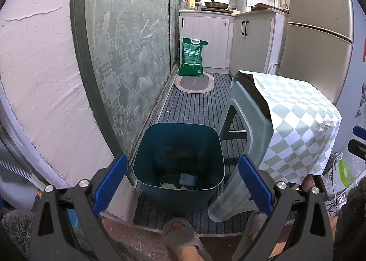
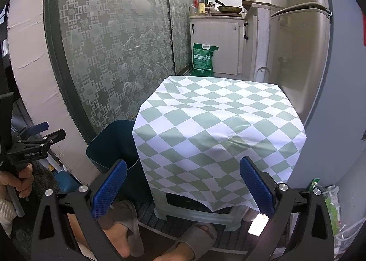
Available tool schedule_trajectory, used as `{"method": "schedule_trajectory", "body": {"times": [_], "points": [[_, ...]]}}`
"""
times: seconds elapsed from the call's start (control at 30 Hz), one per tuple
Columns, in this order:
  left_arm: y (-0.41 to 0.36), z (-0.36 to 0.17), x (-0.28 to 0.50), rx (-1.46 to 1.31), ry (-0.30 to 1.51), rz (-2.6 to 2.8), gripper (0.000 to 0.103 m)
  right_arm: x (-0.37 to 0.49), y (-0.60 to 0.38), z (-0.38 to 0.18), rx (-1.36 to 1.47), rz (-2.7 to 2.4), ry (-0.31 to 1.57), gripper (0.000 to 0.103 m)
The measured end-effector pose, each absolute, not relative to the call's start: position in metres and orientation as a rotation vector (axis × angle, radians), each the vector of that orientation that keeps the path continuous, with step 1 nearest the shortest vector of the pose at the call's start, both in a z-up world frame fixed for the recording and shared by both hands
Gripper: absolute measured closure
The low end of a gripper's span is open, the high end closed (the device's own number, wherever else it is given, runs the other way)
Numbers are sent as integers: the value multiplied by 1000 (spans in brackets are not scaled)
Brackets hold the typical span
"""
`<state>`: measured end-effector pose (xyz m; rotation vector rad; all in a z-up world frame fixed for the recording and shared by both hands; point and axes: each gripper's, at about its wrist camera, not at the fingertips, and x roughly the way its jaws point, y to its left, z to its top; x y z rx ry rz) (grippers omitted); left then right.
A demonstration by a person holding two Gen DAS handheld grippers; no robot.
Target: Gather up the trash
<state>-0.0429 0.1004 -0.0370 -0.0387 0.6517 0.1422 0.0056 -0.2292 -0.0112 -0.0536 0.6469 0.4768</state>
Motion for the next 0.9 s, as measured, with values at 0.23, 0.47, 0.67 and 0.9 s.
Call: {"method": "schedule_trajectory", "body": {"times": [0.23,0.47,0.67,0.9], "points": [[101,-38,-42,-39,655,138,4,6,-227,-13,-57,478,654,4],[99,-38,-43,-37,656,140,4,7,-228,-14,-58,473,657,4],[100,-38,-43,-39,657,139,4,7,-229,-14,-53,471,658,4],[99,-38,-43,-38,656,138,4,7,-230,-14,-50,466,660,4]]}}
